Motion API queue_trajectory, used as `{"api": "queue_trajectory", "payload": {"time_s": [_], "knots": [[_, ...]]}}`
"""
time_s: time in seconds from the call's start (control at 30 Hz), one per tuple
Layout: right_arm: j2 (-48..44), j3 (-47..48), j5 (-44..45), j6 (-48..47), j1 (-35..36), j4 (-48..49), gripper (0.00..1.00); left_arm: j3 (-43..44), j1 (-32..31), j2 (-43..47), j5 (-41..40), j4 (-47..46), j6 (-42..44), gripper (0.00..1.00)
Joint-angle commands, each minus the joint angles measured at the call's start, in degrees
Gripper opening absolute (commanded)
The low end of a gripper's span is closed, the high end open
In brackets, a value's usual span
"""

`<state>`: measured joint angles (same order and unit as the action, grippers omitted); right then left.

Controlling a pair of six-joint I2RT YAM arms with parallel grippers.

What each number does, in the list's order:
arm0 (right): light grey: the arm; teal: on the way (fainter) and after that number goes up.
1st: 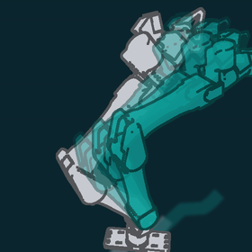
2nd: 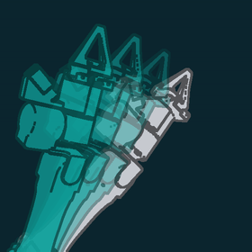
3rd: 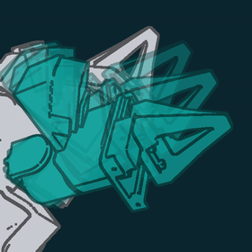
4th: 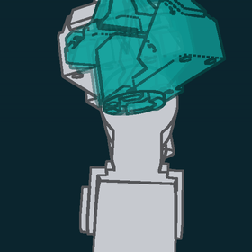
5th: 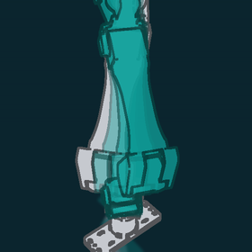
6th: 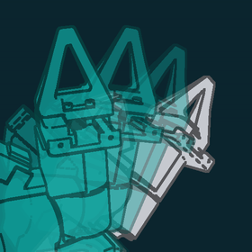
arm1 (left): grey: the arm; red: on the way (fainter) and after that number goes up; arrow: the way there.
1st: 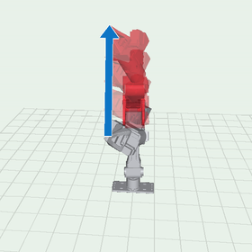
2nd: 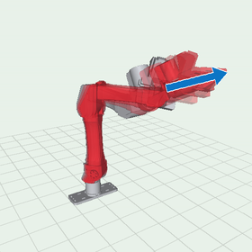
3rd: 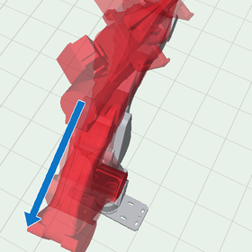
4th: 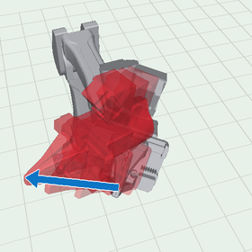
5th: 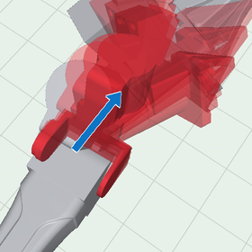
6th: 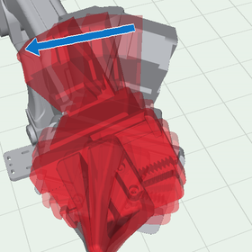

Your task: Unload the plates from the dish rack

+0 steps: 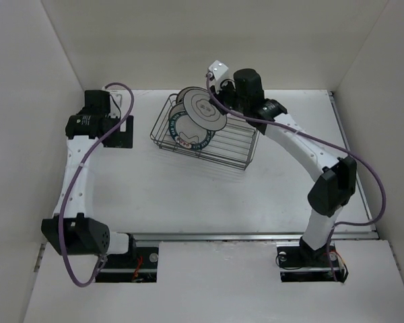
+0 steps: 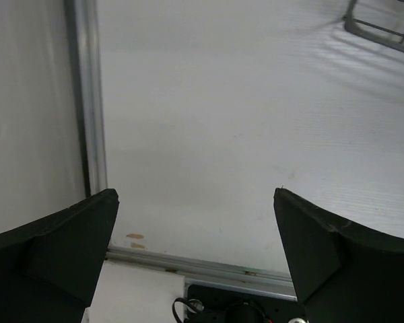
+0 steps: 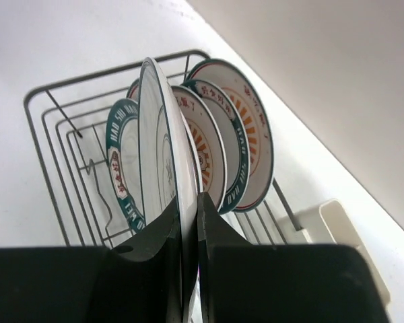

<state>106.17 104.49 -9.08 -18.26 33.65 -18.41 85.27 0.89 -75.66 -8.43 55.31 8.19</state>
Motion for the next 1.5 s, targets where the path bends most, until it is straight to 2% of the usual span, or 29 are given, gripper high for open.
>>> {"api": "queue_trajectory", "payload": {"time_s": [0.0, 0.07, 0.17, 0.2, 0.3, 0.33, 0.43, 0.47, 0.53, 0.6, 0.67, 0.7, 0.77, 0.8, 0.83, 0.87, 1.0, 1.07, 1.27, 1.4, 1.47], "knots": [[-7.9, -3.0, 0.1, 4.6, -0.5, 7.2, 0.00, 3.9, -1.4, -6.2, 9.3, -1.5, 0.6, 1.00], [-10.2, -4.9, -3.4, 9.0, -1.9, 7.2, 0.00, 7.5, -1.4, -12.2, 12.3, -3.3, -0.5, 1.00], [-13.5, -10.1, -14.0, 12.9, -3.8, 3.7, 0.00, 15.1, -2.5, -19.6, 13.8, -5.7, -1.8, 0.97], [-14.1, -11.7, -18.8, 12.9, -3.9, 2.4, 0.00, 17.5, -2.6, -25.3, 14.5, -5.7, -1.8, 0.97], [-16.0, -19.9, -25.3, 20.2, -3.9, 1.3, 0.00, 26.7, -3.1, -35.6, 15.0, -5.2, -3.3, 0.88], [-16.5, -25.4, -29.2, 22.5, -3.9, 2.5, 0.00, 28.6, -3.6, -38.0, 15.5, -4.6, -3.9, 0.86], [-18.7, -33.9, -33.3, 30.5, -3.9, 9.3, 0.00, 33.9, -4.7, -44.3, 16.7, -4.6, -3.9, 0.83], [-19.9, -39.0, -33.3, 31.4, -3.9, 10.9, 0.00, 34.6, -4.8, -45.3, 17.3, -5.2, -3.9, 0.83], [-21.2, -42.9, -33.3, 32.0, -3.2, 13.9, 0.00, 35.3, -5.4, -47.5, 17.9, -5.8, -4.5, 0.80], [-22.3, -47.3, -31.4, 32.0, -2.6, 15.3, 0.00, 36.7, -5.4, -48.7, 18.9, -6.4, -5.2, 0.73], [-22.8, -49.1, -30.1, 32.5, -2.1, 15.3, 0.00, 36.7, -6.0, -50.0, 21.1, -6.4, -5.7, 0.63], [-22.8, -51.0, -30.1, 33.3, -2.1, 16.1, 0.00, 36.7, -6.0, -50.0, 21.1, -5.9, -5.7, 0.50], [-21.8, -52.6, -30.1, 34.9, -1.6, 18.1, 0.00, 36.7, -6.6, -51.3, 21.6, -5.3, -6.4, 0.34], [-20.1, -53.2, -29.6, 35.4, -1.6, 19.1, 0.00, 36.7, -6.6, -51.3, 21.6, -4.3, -7.2, 0.17], [-19.5, -54.0, -29.6, 35.4, -1.6, 19.7, 0.00, 36.7, -6.6, -52.1, 21.6, -3.7, -7.9, 0.06], [-18.9, -54.0, -29.6, 36.2, -1.6, 20.4, 0.00, 36.7, -6.6, -52.1, 20.7, -3.7, -8.5, 0.00], [-16.1, -54.6, -28.1, 37.4, -1.6, 23.4, 0.00, 32.8, -6.6, -51.0, 18.1, -3.4, -14.8, 0.00], [-14.7, -54.0, -27.4, 39.1, -1.6, 26.1, 0.00, 28.4, -5.9, -49.2, 19.6, -5.5, -18.4, 0.00], [-9.8, -51.2, -28.4, 40.1, -1.6, 27.4, 0.00, 15.8, -3.8, -39.1, 22.0, -16.4, -33.2, 0.00], [-8.6, -51.7, -29.8, 41.6, -2.2, 29.7, 0.00, 9.5, -3.8, -34.7, 22.5, -20.9, -38.6, 0.00], [-9.1, -52.3, -29.8, 41.6, -2.8, 29.7, 0.00, 8.7, -4.3, -34.7, 21.8, -20.9, -38.6, 0.00]]}}
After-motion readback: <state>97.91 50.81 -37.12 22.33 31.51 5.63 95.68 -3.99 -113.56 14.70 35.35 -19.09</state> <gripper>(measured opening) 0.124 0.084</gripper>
